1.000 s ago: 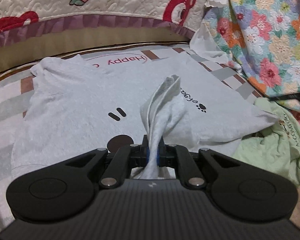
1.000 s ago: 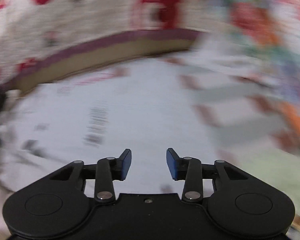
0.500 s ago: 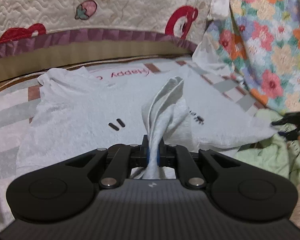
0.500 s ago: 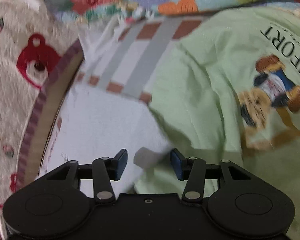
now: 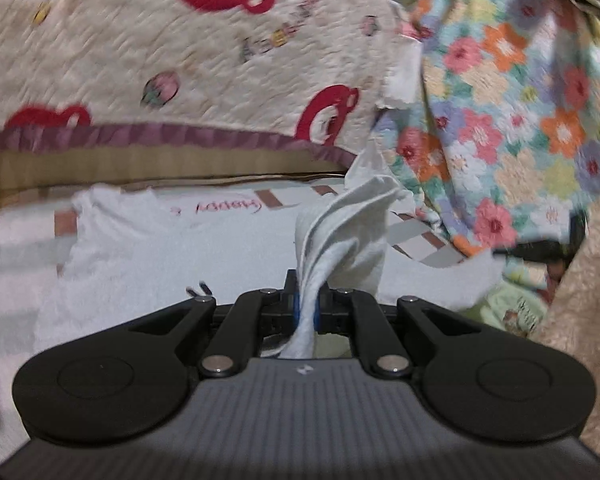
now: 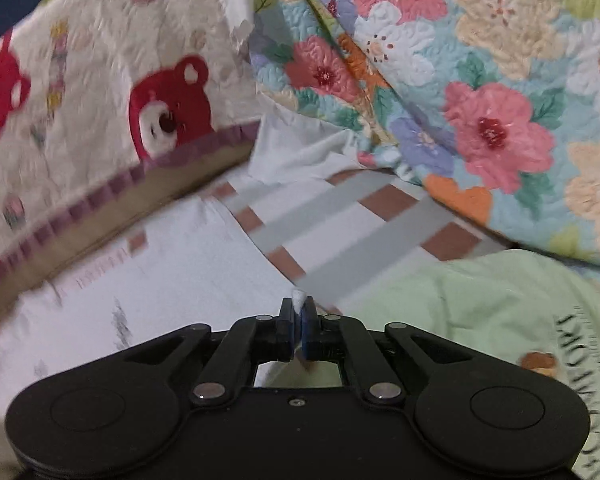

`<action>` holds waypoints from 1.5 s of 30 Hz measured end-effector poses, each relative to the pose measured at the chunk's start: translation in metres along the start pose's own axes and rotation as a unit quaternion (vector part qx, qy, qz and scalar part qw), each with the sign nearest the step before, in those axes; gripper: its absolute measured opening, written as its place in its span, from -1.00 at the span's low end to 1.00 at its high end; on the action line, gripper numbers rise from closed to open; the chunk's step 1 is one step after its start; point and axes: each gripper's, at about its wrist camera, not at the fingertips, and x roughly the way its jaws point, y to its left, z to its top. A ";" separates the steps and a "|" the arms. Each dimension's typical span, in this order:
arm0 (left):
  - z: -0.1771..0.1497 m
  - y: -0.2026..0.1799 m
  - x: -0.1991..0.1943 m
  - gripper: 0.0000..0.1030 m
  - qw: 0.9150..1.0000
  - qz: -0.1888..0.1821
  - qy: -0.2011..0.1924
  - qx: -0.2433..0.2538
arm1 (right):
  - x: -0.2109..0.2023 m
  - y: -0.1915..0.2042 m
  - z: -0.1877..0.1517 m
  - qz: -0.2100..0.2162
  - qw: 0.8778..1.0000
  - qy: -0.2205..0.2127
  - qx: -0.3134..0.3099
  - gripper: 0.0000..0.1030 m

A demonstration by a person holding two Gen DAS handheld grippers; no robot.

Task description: Fold clothes

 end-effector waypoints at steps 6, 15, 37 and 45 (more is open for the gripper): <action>0.024 0.020 0.037 -0.89 0.995 0.081 0.022 0.060 | 0.041 0.004 0.062 0.062 0.998 0.002 0.026 -0.93; 0.045 0.108 0.139 -0.89 0.992 0.124 0.028 0.025 | 0.179 0.105 0.125 0.014 0.992 0.061 -0.113 -0.94; 0.047 0.178 0.240 -0.89 0.977 0.197 0.086 0.007 | 0.317 0.155 0.128 -0.009 0.995 0.078 -0.056 -0.93; 0.034 0.190 0.259 -0.87 0.966 0.228 0.119 -0.002 | 0.323 0.142 0.125 0.016 0.998 0.063 -0.027 -0.66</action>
